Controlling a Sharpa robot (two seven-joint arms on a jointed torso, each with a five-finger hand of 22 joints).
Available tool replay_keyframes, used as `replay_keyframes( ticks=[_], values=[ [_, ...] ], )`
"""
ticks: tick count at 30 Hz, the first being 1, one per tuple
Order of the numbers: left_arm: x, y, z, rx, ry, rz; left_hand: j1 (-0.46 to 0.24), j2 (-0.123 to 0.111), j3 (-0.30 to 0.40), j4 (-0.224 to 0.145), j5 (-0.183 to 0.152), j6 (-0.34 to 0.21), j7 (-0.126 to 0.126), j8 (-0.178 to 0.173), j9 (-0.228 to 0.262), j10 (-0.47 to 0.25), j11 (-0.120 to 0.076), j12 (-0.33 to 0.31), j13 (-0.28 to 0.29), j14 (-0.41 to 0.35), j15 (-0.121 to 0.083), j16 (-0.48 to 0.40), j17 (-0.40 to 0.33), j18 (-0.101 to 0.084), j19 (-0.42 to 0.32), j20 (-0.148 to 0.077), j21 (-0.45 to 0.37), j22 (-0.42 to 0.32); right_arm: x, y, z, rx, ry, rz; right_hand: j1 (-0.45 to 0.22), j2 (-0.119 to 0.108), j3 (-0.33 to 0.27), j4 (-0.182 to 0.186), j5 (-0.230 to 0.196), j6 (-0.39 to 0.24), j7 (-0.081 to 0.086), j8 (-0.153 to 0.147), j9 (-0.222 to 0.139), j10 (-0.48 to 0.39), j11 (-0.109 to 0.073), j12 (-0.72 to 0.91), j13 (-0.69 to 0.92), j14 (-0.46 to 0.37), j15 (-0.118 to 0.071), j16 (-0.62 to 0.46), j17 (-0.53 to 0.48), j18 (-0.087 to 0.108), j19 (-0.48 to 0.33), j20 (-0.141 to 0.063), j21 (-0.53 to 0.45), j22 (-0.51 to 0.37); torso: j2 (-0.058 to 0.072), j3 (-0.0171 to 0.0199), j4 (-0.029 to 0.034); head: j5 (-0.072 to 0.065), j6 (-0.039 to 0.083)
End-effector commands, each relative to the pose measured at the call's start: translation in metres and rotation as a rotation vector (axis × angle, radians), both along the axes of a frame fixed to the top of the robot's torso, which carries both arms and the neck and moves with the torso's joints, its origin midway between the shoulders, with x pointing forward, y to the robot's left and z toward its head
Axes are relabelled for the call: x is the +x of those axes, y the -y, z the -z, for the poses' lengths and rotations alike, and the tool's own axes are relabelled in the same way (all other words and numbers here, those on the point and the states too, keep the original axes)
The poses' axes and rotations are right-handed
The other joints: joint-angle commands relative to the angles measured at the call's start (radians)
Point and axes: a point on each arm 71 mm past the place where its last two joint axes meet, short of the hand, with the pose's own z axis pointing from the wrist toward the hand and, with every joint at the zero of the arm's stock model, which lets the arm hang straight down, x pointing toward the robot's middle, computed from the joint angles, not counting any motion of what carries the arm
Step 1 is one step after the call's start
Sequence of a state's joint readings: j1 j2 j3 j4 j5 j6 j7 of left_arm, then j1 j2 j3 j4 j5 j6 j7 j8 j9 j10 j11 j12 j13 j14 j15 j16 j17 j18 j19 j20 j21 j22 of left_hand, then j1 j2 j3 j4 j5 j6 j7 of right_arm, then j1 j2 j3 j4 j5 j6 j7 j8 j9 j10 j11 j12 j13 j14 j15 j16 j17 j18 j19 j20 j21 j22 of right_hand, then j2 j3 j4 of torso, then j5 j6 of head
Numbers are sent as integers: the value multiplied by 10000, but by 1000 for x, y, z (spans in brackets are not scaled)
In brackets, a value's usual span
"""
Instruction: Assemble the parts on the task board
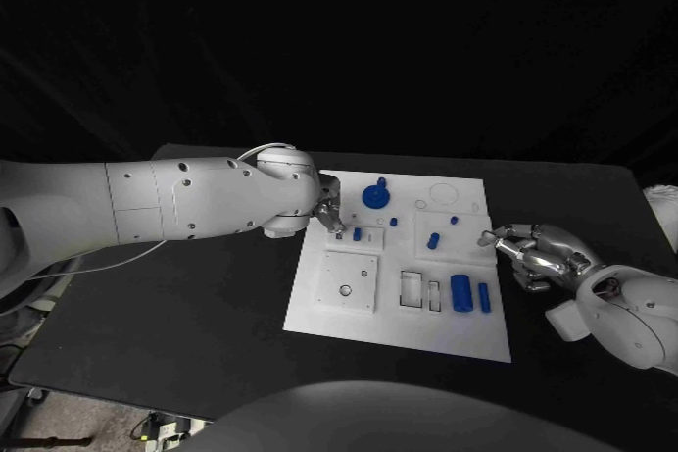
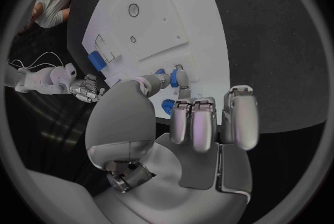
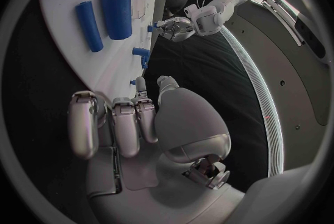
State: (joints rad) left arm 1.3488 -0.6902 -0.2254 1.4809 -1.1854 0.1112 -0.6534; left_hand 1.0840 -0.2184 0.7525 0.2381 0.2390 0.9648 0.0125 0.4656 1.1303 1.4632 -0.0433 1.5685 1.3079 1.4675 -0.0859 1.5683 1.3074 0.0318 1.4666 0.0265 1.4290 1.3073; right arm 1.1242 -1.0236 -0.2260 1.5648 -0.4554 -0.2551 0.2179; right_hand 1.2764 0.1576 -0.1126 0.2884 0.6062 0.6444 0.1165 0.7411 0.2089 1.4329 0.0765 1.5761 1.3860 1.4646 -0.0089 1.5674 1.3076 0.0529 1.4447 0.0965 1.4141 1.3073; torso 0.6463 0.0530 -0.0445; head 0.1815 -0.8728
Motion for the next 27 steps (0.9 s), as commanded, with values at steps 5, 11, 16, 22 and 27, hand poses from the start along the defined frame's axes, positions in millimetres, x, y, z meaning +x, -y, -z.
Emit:
replay_keyframes(
  ticks=[5, 11, 16, 22, 27],
  values=[
    [0, 0, -1, 8, 163, -89, 70, 41, 31, 44, 51, -108, 40, -74, 7, 1076, -54, 23, 2629, 1033, -87, 25, 2634, 2, 382, -67, 13, 2213, -1, -2, 1, 20, -145, -194, 128, 3, 77, 0, -15, 59, -14, -40, -14, 1379, -337, -53, 1848, 979, -59, -29, 2456, -33, -85, 7, -50, 1981, 5, 0, 2, 30, 2],
    [-1, -1, -1, -44, 241, -191, 32, 68, 15, 98, 43, -149, 63, -113, -1, 1076, -38, 23, 2629, 1033, -79, 25, 2634, 2, 382, -65, 9, 2212, -1, -3, 2, 25, -152, -214, 143, 1, 92, -1, -13, 59, -13, -49, -18, 1379, -336, -53, 1848, 969, -58, -38, 2435, -28, -100, 8, -68, 1974, 10, -1, 1, 60, 2],
    [-1, 0, 0, -86, 280, -230, 31, 73, 10, 105, 48, -167, 68, -128, -5, 1076, -34, 23, 2629, 1033, -76, 25, 2634, 4, 378, -63, 1, 2209, -1, -3, 2, 31, -151, -223, 143, 1, 92, -1, -13, 59, -13, -49, -18, 1379, -336, -53, 1848, 969, -58, -38, 2435, -28, -100, 8, -68, 1974, 12, -10, 4, 40, 2],
    [-1, 1, 0, -152, 340, -257, 21, 80, 2, 120, 53, -180, 75, -143, -10, 1076, -29, 23, 2629, 1033, -73, 25, 2634, 7, 373, -62, -11, 2206, -1, -3, 2, 34, -147, -219, 154, -1, 104, -2, -12, 59, -11, -56, -20, 1379, -336, -53, 1848, 968, -58, -38, 2434, -26, -107, 8, -77, 1971, 9, -6, 1, 53, 2],
    [-1, 4, 1, -204, 367, -226, 21, 98, 1, 131, 61, -189, 78, -155, -15, 1076, -26, 23, 2629, 1033, -70, 25, 2634, 9, 367, -60, -25, 2202, -1, -3, 2, 35, -145, -219, 154, -1, 104, -2, -12, 59, -11, -56, -20, 1379, -336, -53, 1848, 968, -58, -38, 2434, -26, -107, 8, -77, 1971, 11, 1, 2, 52, 2]
  ],
)
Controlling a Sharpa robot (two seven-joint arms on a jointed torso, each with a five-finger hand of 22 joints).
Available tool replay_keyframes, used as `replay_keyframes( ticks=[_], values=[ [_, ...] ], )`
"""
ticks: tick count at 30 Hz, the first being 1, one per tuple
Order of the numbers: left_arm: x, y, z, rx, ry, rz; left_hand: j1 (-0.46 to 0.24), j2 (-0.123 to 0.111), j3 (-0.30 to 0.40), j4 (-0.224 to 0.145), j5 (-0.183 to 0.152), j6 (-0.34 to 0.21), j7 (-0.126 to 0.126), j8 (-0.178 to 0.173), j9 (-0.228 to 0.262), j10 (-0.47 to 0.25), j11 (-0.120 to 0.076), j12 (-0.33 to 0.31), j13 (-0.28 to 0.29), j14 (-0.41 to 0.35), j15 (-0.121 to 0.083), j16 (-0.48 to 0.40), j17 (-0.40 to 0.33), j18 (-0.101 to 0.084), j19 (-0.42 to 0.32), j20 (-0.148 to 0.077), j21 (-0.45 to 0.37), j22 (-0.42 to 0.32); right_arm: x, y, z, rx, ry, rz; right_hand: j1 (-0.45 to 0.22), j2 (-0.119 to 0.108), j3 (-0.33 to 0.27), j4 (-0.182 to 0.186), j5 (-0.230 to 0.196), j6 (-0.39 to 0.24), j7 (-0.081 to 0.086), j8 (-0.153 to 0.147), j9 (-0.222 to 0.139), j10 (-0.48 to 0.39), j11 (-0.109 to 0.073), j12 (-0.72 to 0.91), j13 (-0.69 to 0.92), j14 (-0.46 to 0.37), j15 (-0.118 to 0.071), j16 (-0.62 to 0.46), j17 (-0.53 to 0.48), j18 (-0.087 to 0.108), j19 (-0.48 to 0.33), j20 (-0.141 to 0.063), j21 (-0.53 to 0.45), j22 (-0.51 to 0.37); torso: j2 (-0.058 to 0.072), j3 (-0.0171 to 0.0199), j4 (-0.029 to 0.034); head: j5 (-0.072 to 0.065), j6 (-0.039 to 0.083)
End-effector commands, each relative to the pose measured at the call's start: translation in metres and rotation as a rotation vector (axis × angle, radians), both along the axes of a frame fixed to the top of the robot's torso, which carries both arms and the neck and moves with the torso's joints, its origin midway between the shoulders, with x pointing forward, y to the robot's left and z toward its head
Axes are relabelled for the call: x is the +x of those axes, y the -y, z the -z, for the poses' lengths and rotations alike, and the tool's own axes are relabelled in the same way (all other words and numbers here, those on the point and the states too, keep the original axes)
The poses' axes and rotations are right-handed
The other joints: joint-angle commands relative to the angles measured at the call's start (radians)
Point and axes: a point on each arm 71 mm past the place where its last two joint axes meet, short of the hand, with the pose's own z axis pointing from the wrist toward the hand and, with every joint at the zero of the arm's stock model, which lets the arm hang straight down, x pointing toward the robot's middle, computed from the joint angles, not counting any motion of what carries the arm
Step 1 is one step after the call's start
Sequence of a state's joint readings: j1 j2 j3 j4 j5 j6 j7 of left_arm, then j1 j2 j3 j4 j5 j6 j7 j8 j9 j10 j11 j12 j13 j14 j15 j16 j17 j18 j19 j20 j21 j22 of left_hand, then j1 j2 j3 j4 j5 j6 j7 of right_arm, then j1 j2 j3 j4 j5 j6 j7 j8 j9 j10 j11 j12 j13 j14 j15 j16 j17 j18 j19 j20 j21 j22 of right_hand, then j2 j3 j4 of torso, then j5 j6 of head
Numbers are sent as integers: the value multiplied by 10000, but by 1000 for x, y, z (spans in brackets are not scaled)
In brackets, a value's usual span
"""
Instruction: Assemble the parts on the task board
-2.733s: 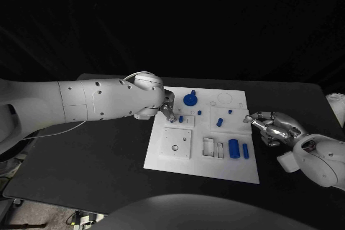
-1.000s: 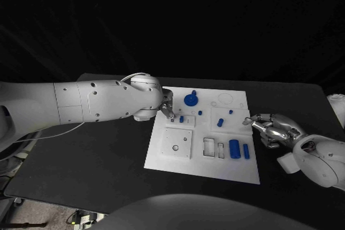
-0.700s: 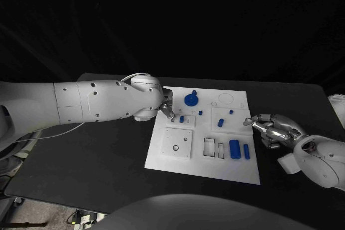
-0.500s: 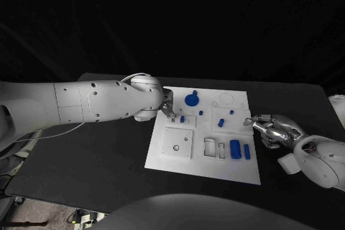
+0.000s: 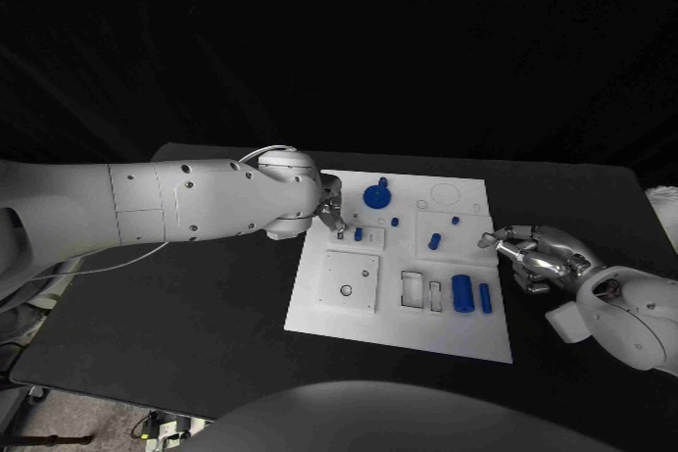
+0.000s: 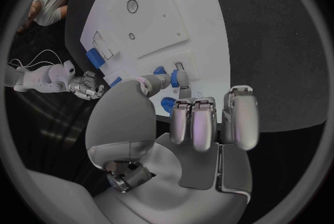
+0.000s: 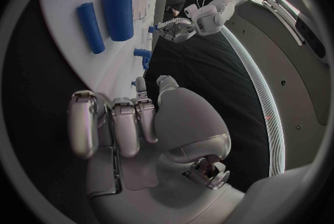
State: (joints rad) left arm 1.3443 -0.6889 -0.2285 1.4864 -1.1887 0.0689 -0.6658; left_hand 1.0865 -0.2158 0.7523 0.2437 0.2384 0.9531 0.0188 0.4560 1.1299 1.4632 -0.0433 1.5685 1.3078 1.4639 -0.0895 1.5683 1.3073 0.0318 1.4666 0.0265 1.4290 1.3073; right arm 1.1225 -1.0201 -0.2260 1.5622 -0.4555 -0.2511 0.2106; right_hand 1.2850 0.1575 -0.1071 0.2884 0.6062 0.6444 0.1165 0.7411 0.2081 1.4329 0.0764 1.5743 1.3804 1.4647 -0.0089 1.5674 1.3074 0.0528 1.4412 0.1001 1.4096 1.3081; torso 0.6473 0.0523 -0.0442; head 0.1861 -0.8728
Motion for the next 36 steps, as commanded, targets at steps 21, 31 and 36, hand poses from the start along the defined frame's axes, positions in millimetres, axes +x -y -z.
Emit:
replay_keyframes(
  ticks=[21, 31, 36],
  values=[
    [-2, 1, 9, 60, -100, -75, 27, 77, -11, 53, 93, -96, 18, -85, -17, 1076, -21, 23, 2630, 1069, -27, 25, 2635, 12, 360, -56, -41, 2196, -1, -1, 1, 63, -37, -178, 68, -1, 49, -2, -12, 60, -11, -56, -11, 1379, -336, -35, 1904, 968, -58, -38, 2436, -26, -72, -28, -32, 1963, -1, 3, 1, -2, 2],
    [-1, 1, 9, 21, -54, -112, 27, 77, -11, 53, 93, -96, 18, -85, -17, 1076, -21, 23, 2630, 1069, -27, 25, 2635, 12, 360, -56, -41, 2196, -2, 0, 1, 62, -48, -180, 68, -1, 49, -2, -12, 60, -11, -56, -11, 1379, -336, -35, 1904, 968, -58, -38, 2436, -26, -72, -28, -32, 1963, -2, 2, -9, 6, 2],
    [-1, 0, 9, 22, -55, -115, 27, 77, -11, 53, 93, -96, 18, -85, -17, 1076, -21, 23, 2630, 1069, -27, 25, 2635, 12, 360, -56, -41, 2196, -2, 0, 1, 57, -52, -173, 68, -1, 49, -2, -12, 60, -11, -56, -11, 1379, -336, -35, 1904, 968, -58, -38, 2436, -26, -72, -28, -32, 1963, 1, 6, -8, -2, 2]
  ],
)
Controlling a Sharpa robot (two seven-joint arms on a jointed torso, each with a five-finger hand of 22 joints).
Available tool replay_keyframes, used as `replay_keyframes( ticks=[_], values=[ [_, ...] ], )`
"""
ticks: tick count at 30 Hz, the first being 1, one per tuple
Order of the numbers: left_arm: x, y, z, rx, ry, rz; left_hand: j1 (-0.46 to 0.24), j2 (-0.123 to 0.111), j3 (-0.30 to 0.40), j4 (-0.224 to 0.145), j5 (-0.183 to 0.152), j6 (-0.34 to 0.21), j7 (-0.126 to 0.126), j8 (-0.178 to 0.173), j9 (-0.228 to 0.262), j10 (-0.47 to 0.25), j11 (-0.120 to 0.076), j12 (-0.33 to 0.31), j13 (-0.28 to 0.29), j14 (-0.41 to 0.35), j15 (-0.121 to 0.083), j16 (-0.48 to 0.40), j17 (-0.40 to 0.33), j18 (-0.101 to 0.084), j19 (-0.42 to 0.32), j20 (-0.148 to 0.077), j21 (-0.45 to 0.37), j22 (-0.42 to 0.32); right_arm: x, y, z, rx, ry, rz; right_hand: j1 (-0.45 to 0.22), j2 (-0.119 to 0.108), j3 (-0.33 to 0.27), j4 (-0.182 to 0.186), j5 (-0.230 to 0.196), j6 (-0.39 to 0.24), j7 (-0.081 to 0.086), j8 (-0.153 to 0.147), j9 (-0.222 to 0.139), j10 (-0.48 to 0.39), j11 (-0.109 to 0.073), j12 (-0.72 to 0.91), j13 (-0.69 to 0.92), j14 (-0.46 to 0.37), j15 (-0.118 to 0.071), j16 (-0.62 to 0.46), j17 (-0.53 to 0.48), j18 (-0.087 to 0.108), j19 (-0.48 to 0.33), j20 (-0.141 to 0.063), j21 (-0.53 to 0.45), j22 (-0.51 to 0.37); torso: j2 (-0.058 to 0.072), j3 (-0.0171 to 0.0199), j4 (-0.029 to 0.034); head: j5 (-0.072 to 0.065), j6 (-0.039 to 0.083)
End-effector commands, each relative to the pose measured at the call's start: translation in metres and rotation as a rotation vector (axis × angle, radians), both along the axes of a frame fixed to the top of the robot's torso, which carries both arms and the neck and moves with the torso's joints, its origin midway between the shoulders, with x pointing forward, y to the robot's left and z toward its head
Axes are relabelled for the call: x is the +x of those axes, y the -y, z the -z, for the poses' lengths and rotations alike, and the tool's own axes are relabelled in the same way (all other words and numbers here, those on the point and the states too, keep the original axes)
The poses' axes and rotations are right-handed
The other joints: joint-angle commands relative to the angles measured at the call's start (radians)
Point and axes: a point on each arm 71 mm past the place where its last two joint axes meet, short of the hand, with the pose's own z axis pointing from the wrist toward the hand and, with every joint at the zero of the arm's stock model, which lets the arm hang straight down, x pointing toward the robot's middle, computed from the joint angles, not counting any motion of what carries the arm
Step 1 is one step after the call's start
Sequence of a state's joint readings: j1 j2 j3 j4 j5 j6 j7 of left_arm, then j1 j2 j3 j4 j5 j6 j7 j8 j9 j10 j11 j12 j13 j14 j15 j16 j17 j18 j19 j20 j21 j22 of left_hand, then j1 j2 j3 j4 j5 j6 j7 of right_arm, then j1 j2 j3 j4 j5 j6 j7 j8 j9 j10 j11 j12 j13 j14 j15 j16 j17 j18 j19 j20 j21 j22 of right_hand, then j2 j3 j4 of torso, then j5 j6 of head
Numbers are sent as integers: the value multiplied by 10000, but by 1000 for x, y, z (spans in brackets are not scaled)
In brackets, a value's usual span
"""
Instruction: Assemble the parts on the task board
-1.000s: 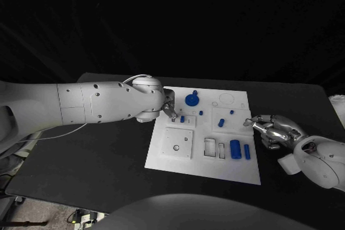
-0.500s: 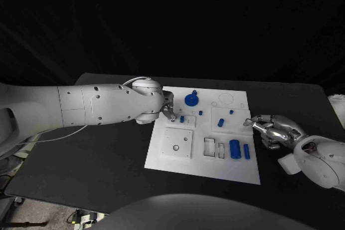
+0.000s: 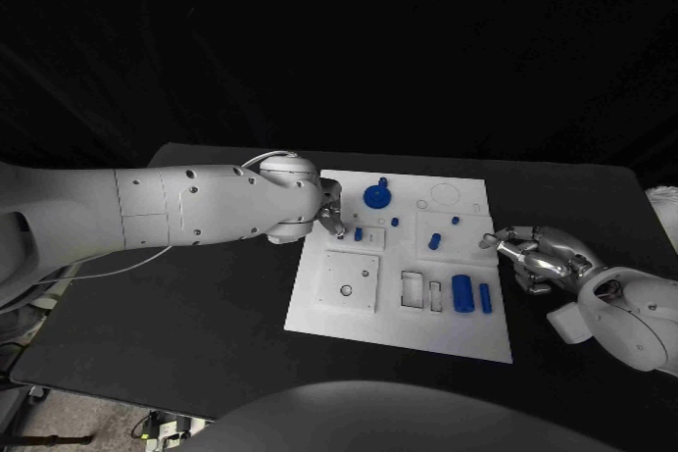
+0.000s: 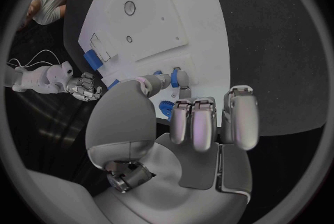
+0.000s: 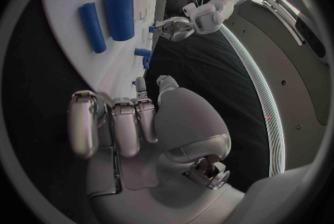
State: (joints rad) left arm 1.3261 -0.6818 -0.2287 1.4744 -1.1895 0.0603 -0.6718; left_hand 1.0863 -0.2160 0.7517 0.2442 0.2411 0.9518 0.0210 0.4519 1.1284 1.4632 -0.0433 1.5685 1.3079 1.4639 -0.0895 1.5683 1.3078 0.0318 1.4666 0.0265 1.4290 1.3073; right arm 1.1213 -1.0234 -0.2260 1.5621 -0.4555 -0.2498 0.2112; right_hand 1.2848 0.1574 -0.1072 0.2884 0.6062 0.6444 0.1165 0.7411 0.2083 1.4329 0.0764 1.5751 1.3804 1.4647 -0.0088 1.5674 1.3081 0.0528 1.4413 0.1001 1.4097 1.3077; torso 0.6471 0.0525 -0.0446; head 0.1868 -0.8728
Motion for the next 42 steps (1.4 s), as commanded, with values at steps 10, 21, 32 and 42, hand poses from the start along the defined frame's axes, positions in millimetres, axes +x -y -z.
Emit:
replay_keyframes(
  ticks=[10, 21, 32, 42],
  values=[
    [0, 0, 0, 16, 24, -2, 86, 94, -15, 5, 94, -94, -4, -64, -3, 1076, -18, 23, 2629, 1069, -23, 25, 2630, 19, 347, -52, -70, 2188, -1, -1, 0, 61, -40, -182, 70, 1, 49, -2, -12, 60, -11, -56, -13, 1379, -336, -43, 1904, 967, -58, -38, 2429, -26, -73, -28, -32, 1967, 1, 3, -7, -17, 2],
    [0, 0, 2, 95, -84, 41, 131, 86, -36, -38, 103, -100, 1, -78, -2, 1076, -14, 23, 2629, 1069, -20, 25, 2630, 24, 336, -49, -95, 2181, -1, -1, 0, 55, -37, -168, 95, -2, 85, 2, -13, 68, -7, -74, -19, 1379, -333, -43, 1904, 960, -57, -44, 2414, -21, -89, -26, -52, 1960, -2, 4, -4, -22, 2],
    [0, 0, 4, 127, -128, 31, 136, 80, -53, -44, 104, -109, 9, -90, -5, 1076, -9, 23, 2629, 1069, -17, 25, 2630, 36, 311, -47, -150, 2164, -1, 0, 1, 46, -45, -164, 95, -2, 85, 2, -13, 68, -7, -74, -19, 1379, -333, -43, 1904, 960, -57, -44, 2414, -21, -89, -26, -52, 1960, -1, 0, 6, -5, 2],
    [-1, 0, 7, 57, -142, 17, -54, 223, -637, 206, 94, -159, 117, -364, -191, 1076, 78, 23, 2629, 1069, 55, 25, 2630, 55, 261, 15, -261, 2134, -1, 0, 1, 45, -51, -163, 103, -2, 98, 3, -13, 72, -6, -80, -20, 1379, -332, -43, 1904, 958, -56, -45, 2411, -20, -93, -25, -57, 1958, 4, 2, -1, -5, 2]
  ],
)
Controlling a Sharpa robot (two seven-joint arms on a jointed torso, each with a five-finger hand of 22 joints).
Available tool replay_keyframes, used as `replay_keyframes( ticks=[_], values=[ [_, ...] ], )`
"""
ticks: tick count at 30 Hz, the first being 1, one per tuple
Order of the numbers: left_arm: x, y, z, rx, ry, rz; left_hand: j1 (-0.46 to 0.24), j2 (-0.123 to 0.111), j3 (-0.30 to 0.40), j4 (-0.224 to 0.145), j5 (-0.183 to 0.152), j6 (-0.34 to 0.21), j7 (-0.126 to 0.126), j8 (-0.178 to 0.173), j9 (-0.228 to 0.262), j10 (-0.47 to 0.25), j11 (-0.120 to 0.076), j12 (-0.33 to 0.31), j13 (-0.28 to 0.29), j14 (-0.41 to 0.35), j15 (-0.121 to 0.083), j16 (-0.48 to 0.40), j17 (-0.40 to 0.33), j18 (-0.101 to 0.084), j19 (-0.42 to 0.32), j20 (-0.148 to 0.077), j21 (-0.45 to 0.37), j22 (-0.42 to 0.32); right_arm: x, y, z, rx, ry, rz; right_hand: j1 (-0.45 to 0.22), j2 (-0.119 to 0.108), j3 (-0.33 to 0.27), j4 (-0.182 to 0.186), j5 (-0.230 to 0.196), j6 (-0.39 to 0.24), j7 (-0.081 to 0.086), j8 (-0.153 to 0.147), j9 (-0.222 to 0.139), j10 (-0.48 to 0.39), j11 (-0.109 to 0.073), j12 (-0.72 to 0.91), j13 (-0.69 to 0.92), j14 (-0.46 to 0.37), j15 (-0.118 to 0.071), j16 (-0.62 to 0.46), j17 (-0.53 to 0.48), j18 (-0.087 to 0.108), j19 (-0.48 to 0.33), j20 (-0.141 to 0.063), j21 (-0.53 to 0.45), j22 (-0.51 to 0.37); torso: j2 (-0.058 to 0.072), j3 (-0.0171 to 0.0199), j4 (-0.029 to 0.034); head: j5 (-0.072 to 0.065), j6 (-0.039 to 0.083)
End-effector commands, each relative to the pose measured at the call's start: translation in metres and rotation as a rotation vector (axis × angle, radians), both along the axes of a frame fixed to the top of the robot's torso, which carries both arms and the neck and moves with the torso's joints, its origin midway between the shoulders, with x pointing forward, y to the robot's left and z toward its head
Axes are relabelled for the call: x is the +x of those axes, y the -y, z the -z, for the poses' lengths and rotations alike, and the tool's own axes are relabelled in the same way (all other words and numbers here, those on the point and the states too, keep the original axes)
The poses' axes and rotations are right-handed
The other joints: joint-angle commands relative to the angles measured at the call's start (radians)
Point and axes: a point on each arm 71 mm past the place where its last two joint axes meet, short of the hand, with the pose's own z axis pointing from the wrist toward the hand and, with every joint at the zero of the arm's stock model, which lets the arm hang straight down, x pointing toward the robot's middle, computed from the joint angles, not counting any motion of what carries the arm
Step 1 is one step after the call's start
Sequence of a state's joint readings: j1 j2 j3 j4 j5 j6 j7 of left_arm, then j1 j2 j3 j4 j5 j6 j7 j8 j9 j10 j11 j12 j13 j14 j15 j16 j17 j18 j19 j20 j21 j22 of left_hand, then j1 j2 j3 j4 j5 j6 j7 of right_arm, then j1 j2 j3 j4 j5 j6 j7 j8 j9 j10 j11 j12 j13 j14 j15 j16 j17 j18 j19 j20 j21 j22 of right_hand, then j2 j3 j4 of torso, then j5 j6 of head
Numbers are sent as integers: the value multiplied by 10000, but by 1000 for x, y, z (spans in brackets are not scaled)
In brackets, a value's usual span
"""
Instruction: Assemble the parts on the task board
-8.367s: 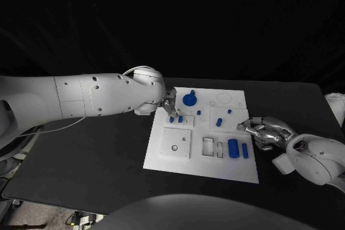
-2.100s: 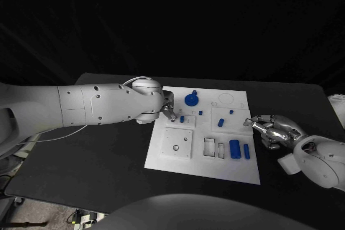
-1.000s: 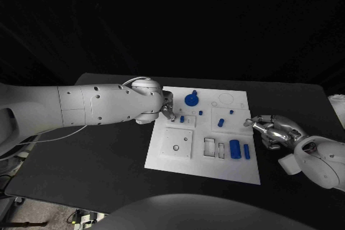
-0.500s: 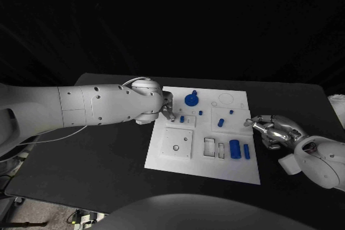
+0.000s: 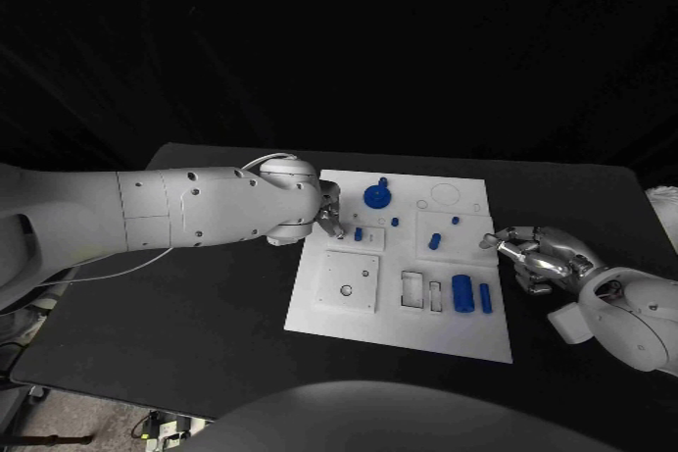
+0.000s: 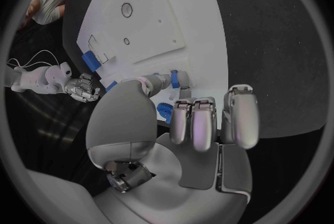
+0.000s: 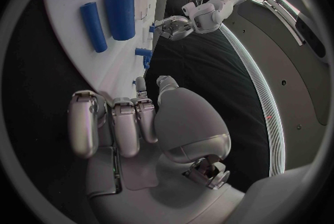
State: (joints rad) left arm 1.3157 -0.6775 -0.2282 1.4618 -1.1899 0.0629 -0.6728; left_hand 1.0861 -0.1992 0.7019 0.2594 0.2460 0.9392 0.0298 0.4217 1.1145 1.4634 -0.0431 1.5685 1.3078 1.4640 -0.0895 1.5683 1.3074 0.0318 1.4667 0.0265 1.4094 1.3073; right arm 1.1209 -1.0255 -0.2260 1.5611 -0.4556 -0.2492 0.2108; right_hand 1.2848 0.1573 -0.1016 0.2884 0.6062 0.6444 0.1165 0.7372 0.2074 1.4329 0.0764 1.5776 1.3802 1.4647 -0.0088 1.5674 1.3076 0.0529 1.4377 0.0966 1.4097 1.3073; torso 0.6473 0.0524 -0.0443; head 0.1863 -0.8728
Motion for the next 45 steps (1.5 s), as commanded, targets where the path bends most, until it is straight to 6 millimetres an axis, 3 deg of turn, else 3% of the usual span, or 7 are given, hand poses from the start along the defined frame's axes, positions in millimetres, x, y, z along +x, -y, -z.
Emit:
replay_keyframes(
  ticks=[1, 8, 22, 33, 45],
  values=[
    [-1, 2, 1, -30, -32, 76, -120, 85, -347, 137, 44, -16, 46, -117, -101, 1074, 92, 23, 2630, 1068, 70, 25, 2634, 57, 256, 32, -79, 2130, -1, -1, 0, 59, -46, -185, 103, -2, 43, 3, -13, 72, -6, -40, -11, 1379, -332, -69, 1906, 958, -56, -45, 2416, -20, -58, 10, -58, 1961, 2, 5, -4, 2, 2],
    [-1, 3, 1, -208, 37, 62, -334, 328, -1472, 275, 106, 56, 100, -332, -282, 1074, 141, 23, 2630, 1068, 113, 25, 2634, 65, 247, 78, -119, 2124, -1, -2, 1, 50, -69, -187, 126, -4, 65, -6, -12, 77, -9, -46, -13, 1379, -334, -69, 1906, 955, -55, -48, 2410, -17, -65, 11, -68, 1958, -4, 5, -4, 4, 2],
    [-1, 3, 2, -216, 3, 51, -533, 527, -2356, 312, 8, 43, 156, -571, -475, 1074, 187, 23, 2630, 1068, 145, 25, 2634, 73, 233, 111, -171, 2113, -1, -2, 1, 48, -93, -194, 175, -18, 103, -23, -10, 84, -13, -56, -15, 1379, -336, -69, 1906, 954, -57, -49, 2407, -17, -67, 11, -71, 1957, -2, 8, -6, 13, 2],
    [-1, 0, 4, 42, -196, -2, -576, 534, -2672, 310, -30, 11, 176, -663, -540, 1074, 197, 23, 2630, 1068, 155, 25, 2634, 77, 229, 117, -188, 2109, -2, -2, 2, 50, -111, -206, 285, -56, 187, -49, 9, 99, -17, -74, -17, 1379, -341, -69, 1906, 956, -62, -48, 2412, -16, -69, 9, -76, 1957, -3, 2, -7, 12, 2],
    [-1, -1, 4, -61, -144, 12, -943, 631, -3696, 333, -536, 21, 214, -859, -699, 1074, 195, 23, 2630, 1068, 160, 25, 2634, 78, 234, 131, -201, 2109, -2, -2, 2, 50, -131, -219, 315, -69, 210, -55, 25, 104, -17, -78, -17, 1379, -343, -69, 1906, 952, -63, -51, 2403, -15, -73, 8, -82, 1955, 2, 4, -2, -1, 2]
  ],
)
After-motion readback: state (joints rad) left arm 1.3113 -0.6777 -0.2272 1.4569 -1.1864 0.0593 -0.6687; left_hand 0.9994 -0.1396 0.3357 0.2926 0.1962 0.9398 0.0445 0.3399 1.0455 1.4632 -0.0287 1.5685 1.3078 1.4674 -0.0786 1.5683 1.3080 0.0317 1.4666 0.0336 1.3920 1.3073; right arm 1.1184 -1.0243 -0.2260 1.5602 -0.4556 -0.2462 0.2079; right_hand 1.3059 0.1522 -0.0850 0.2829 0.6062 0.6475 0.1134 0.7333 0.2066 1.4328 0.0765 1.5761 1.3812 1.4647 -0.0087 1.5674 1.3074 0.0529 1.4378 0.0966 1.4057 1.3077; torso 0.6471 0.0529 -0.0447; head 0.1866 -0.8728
